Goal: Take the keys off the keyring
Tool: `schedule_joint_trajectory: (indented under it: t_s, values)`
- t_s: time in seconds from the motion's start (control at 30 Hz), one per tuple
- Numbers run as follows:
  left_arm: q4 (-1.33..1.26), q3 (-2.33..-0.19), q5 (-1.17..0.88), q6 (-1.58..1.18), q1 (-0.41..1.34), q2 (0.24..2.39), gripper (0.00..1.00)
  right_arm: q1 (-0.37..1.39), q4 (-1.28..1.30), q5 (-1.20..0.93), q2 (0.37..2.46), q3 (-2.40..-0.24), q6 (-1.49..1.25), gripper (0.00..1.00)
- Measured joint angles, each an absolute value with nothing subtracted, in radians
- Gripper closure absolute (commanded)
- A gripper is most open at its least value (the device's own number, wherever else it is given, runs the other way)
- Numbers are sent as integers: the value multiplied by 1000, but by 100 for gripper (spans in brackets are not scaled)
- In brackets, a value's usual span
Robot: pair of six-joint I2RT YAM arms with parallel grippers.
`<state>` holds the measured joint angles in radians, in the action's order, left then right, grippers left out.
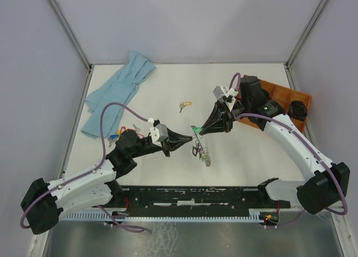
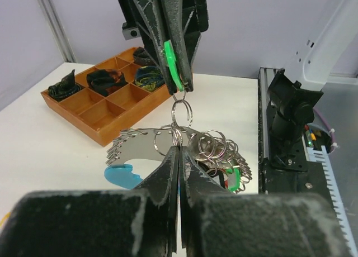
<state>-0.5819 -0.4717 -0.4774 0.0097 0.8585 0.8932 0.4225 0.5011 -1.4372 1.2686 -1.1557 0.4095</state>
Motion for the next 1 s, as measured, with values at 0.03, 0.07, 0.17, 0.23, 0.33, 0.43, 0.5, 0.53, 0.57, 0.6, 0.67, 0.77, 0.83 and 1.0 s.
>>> schedule_joint_trajectory:
  t_s: [0.03,0.07,0.17,0.23,0.33,0.43,0.5,0.53,0.57,0.6,0.67,0.77,0.83,1.0]
  values:
    - [-591,-467,-468,-9,859,894,97,422,501,-1436,1269,-1156,410,99]
    - [-601,-461,-456,-33,859,894,97,422,501,-1435,1269,-1156,410,99]
    - [-630,-445,-420,-88,859,894,97,422,501,-1431,1269,-1156,411,99]
    - [-652,-430,-389,-135,859,891,97,422,501,-1424,1269,-1156,415,99]
    - [-670,-414,-349,-193,859,881,97,422,501,-1414,1269,-1156,419,99]
    - [-688,-401,-310,-259,859,871,97,422,501,-1411,1269,-1156,425,99]
    - [-699,-393,-292,-301,859,867,97,422,501,-1408,1269,-1156,428,99]
    - [-709,-389,-287,-319,859,866,97,422,501,-1407,1269,-1156,430,99]
    - [-714,-384,-280,-340,859,865,97,422,501,-1405,1269,-1156,433,99]
    - [-717,-382,-273,-356,859,865,97,422,502,-1403,1269,-1156,435,99]
    - [-716,-378,-257,-392,859,865,97,421,502,-1402,1269,-1156,437,99]
    - [-708,-377,-220,-442,859,866,97,417,506,-1398,1269,-1156,440,99]
    - [-699,-377,-205,-476,859,867,97,417,507,-1398,1269,-1156,442,99]
    - [-674,-378,-178,-527,859,882,97,416,509,-1394,1269,-1156,443,99]
